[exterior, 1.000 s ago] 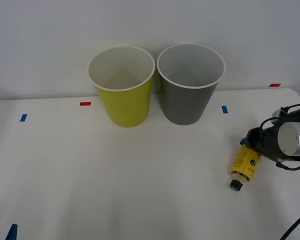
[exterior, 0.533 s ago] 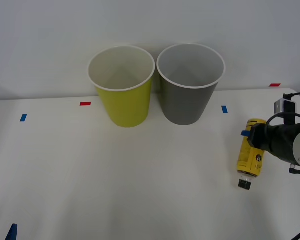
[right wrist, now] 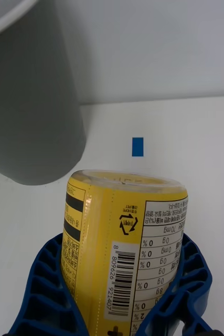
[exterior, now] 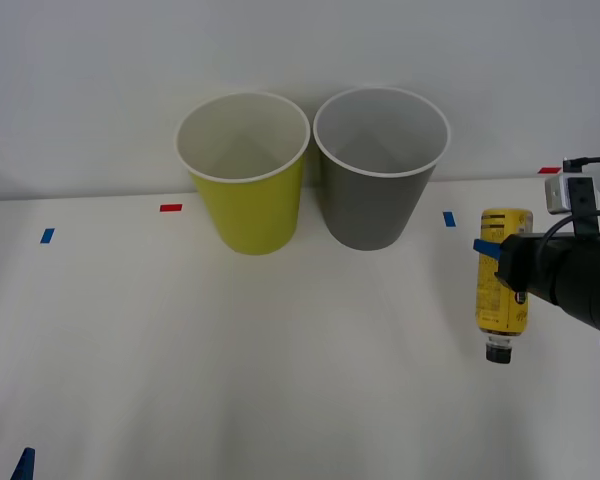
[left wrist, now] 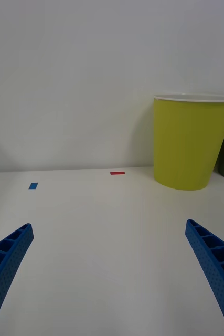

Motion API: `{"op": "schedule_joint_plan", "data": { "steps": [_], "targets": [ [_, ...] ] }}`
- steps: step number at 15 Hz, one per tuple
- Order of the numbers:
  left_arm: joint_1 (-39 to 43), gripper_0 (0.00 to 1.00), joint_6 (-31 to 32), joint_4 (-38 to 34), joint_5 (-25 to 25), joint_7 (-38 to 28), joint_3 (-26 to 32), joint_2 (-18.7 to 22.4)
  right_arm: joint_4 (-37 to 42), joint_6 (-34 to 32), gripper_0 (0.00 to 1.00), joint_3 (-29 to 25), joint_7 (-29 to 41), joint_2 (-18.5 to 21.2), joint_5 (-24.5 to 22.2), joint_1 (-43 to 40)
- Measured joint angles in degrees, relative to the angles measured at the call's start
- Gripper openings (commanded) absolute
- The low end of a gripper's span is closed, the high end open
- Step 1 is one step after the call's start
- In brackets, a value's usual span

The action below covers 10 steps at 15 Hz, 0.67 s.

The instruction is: Put cans in the gray bin and PET bottles in the light green bin.

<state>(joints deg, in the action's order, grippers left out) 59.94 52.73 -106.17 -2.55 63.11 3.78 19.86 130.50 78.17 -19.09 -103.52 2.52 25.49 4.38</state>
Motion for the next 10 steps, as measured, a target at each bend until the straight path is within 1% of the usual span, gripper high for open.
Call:
{"op": "schedule_joint_plan", "data": {
  "steps": [2, 3, 6, 8, 9, 10],
  "targets": [
    [0.0, 1.0, 0.0, 0.0, 0.0, 0.0, 0.0, 0.0, 0.4, -3.01, 0.0, 1.07, -0.29, -0.27, 0.43, 0.16],
    [0.0, 1.0, 0.0, 0.0, 0.0, 0.0, 0.0, 0.0, 1.06, -3.46, 0.0, 1.22, -0.52, -0.3, 1.05, 0.14],
    [0.0, 1.0, 0.0, 0.0, 0.0, 0.0, 0.0, 0.0, 4.55, -3.65, 0.0, 1.39, -1.37, -0.42, 5.18, -1.26],
    [0.0, 1.0, 0.0, 0.0, 0.0, 0.0, 0.0, 0.0, 7.09, -3.68, 0.0, 1.69, -2.44, -0.62, 8.92, -2.37],
    [0.0, 1.0, 0.0, 0.0, 0.0, 0.0, 0.0, 0.0, 8.19, -3.67, 0.0, 1.92, -3.34, -0.65, 10.39, -2.96],
    [0.0, 1.0, 0.0, 0.0, 0.0, 0.0, 0.0, 0.0, 9.25, -3.66, 0.0, 2.22, -5.67, -0.68, 11.57, -3.34]
  ]
}}
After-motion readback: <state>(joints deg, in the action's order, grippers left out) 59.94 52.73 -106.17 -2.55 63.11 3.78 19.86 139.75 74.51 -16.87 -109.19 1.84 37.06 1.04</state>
